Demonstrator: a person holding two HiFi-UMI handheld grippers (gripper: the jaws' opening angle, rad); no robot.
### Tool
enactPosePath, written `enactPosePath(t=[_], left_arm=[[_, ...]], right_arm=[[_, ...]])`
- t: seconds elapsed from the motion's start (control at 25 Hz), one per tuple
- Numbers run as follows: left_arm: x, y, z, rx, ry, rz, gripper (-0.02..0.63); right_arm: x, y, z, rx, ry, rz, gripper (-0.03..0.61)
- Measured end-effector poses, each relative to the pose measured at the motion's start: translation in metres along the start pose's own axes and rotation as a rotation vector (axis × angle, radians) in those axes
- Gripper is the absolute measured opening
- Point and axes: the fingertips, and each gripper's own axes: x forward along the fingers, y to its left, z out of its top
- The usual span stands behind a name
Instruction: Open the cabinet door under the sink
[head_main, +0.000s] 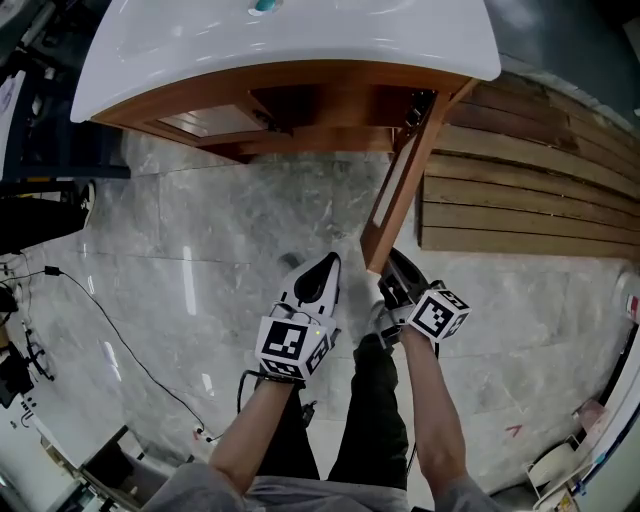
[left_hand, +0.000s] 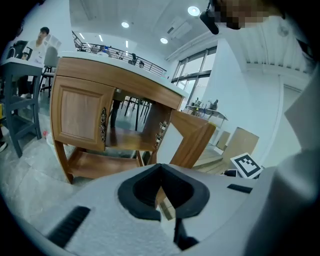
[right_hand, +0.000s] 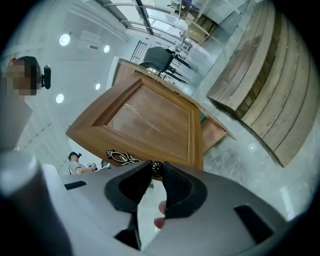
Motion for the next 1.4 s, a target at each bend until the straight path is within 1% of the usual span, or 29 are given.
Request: enactPosePath(t=[0.24, 0.36, 0.48, 0.56, 0.72, 0.92, 1.0, 1.16, 1.28, 1.4], left_arm=[[0.014, -0.029, -0.002, 0.022, 0.014, -0.055, 0.008], [0.020, -0.042, -0.005, 0.032, 0.026, -0.079, 0.008], [0.026, -0.052, -0.007, 0.040, 0.036, -0.098, 0.008], [0.027, -0.059, -0.007, 0.043, 0.044, -0.109, 0.008], [0.032, -0.070, -0.007, 0.047, 0.053, -0.128, 0.008], [0.035, -0.083, -0.004, 0.059, 0.061, -0.153, 0.008], [0.034, -0.088, 0.000, 0.068, 0.065, -0.162, 0.008], [0.028, -0.098, 0.012, 0.082, 0.072, -0.178, 0.008], [0.019, -0.110, 0.030, 0.099, 0.072, -0.198, 0.008], [0.007, -0.126, 0.058, 0.116, 0.065, -0.224, 0.008]], right_arm=[[-0.034, -0.020, 0.019, -0.030, -0.066, -0.065, 0.064], [-0.047, -0.027, 0.028, -0.064, -0.092, -0.098, 0.063], [-0.058, -0.033, 0.038, -0.115, -0.131, -0.148, 0.061], [-0.067, -0.038, 0.044, -0.131, -0.155, -0.177, 0.060], [-0.079, -0.047, 0.053, -0.123, -0.157, -0.198, 0.060], [-0.088, -0.046, 0.040, -0.089, -0.154, -0.205, 0.060], [-0.094, -0.041, 0.038, -0.080, -0.165, -0.210, 0.056], [-0.112, -0.022, 0.045, -0.103, -0.189, -0.224, 0.016], [-0.127, 0.008, 0.061, -0.159, -0.204, -0.224, 0.009], [-0.142, 0.048, 0.083, -0.229, -0.227, -0.220, 0.009]])
